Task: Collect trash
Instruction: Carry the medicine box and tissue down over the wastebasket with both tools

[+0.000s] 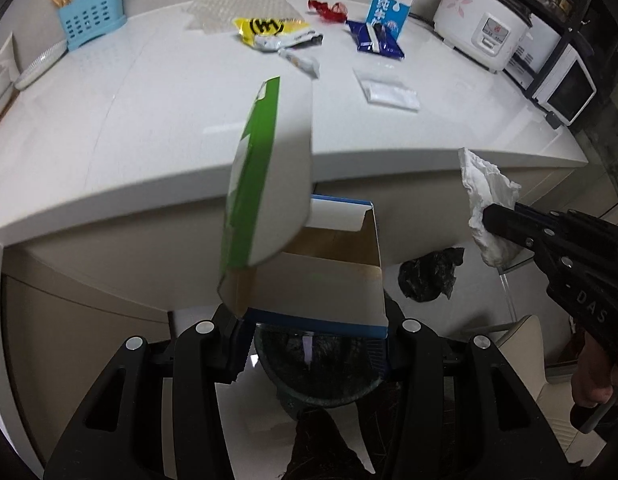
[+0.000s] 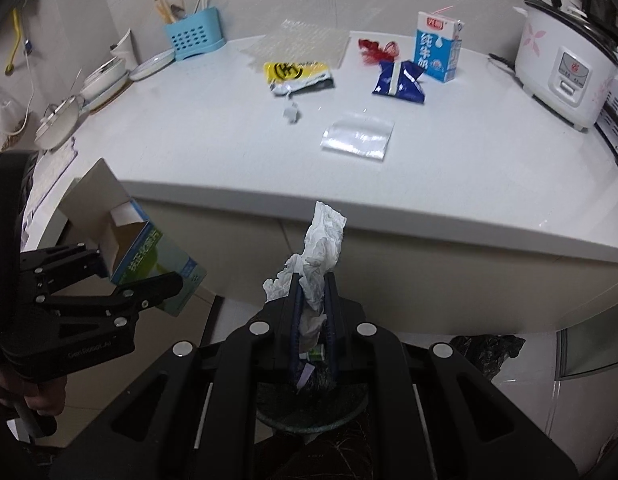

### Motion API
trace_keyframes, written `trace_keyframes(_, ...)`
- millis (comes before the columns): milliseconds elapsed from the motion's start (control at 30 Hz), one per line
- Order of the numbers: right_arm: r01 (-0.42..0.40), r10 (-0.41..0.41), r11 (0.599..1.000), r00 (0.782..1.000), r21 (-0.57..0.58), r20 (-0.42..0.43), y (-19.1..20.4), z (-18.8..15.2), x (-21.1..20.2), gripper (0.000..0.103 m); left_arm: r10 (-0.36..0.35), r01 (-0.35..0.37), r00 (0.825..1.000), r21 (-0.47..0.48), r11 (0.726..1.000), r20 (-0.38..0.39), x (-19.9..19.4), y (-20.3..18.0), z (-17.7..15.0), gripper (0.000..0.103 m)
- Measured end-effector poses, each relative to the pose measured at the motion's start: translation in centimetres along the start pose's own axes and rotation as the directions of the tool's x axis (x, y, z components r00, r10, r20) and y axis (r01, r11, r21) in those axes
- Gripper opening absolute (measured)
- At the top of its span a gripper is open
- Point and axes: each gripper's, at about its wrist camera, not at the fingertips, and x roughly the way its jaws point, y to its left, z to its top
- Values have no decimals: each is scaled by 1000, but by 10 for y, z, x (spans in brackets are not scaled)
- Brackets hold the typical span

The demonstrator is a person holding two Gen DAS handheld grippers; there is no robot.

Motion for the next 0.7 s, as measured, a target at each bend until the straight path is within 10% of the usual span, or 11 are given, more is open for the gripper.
trace_keyframes(700,-39,39,999,977,7,-209,-7,-76,94,10,-10,-5,987,-94,996,-163,86,22,-58,46)
